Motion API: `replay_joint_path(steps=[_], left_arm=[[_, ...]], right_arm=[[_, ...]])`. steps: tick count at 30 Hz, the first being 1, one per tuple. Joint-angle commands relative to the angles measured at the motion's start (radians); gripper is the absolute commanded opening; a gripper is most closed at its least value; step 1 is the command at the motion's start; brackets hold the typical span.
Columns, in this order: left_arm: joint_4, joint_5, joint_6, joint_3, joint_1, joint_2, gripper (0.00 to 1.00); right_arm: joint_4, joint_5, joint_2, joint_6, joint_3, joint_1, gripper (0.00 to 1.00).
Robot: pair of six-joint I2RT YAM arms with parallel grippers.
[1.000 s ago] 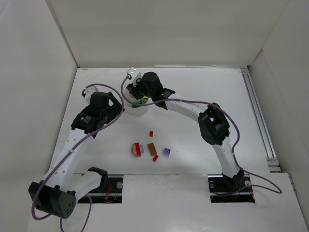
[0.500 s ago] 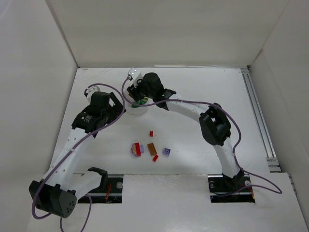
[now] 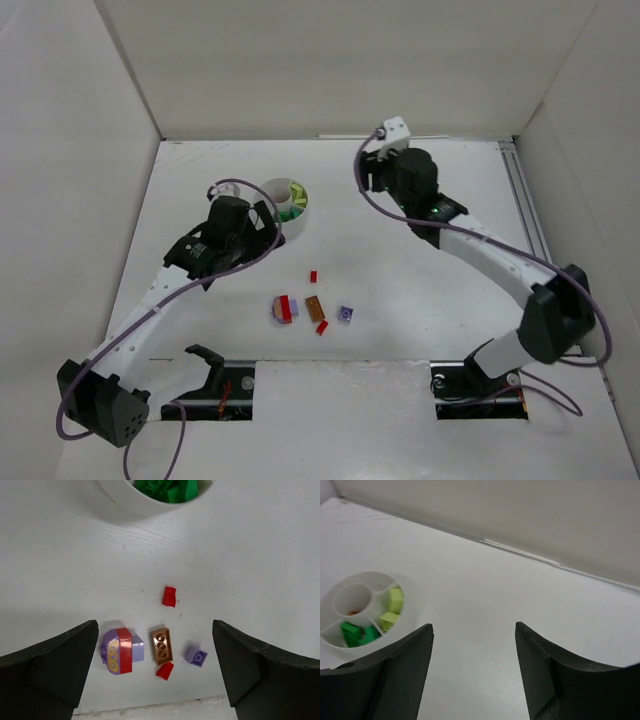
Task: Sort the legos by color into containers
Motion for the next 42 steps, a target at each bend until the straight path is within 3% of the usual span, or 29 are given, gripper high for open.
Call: replay_joint_path(steps=[1,6,13,17,29,34,42], left_arm=[[0.037,-0.008,-0.082,-0.022,-0.113,0.027,0.96],[0.026,-0.095,-0.288,0.000,-0.340,0.133,0.96],[-0.008,-0.174,-0.634,-0.010,-0.515,0.272,0.94],[-0.008,-0.174,-0.725,-0.019,-0.576,0.341,0.92],[-0.113,-0.214,-0.986,-0.030,-0.627,0.509,0.87],[-0.192,-0.269,-1.077,-0.010,-0.627,0.567,0.84],[-0.152,-0.309,-1.089,0.010,-0.627,0.601,0.78]], right_arm=[[0.018,0.139,-0.162,0.086,-0.188,-0.028,0.72],[-0.140,0.206,-0.392,0.108,-0.328,-0.037,0.76],[-0.292,0.225,-0.610,0.164,-0.483,-0.067,0.76],[-0.370,0.225,-0.697,0.196,-0.526,-0.067,0.76],[-0.469,0.260,-0.912,0.171,-0.594,-0.076,0.77],[-0.442,0.249,-0.892,0.162,-0.594,-0.096,0.78],[-0.433,0.226,-0.880,0.153,-0.594,-0.105,0.78]])
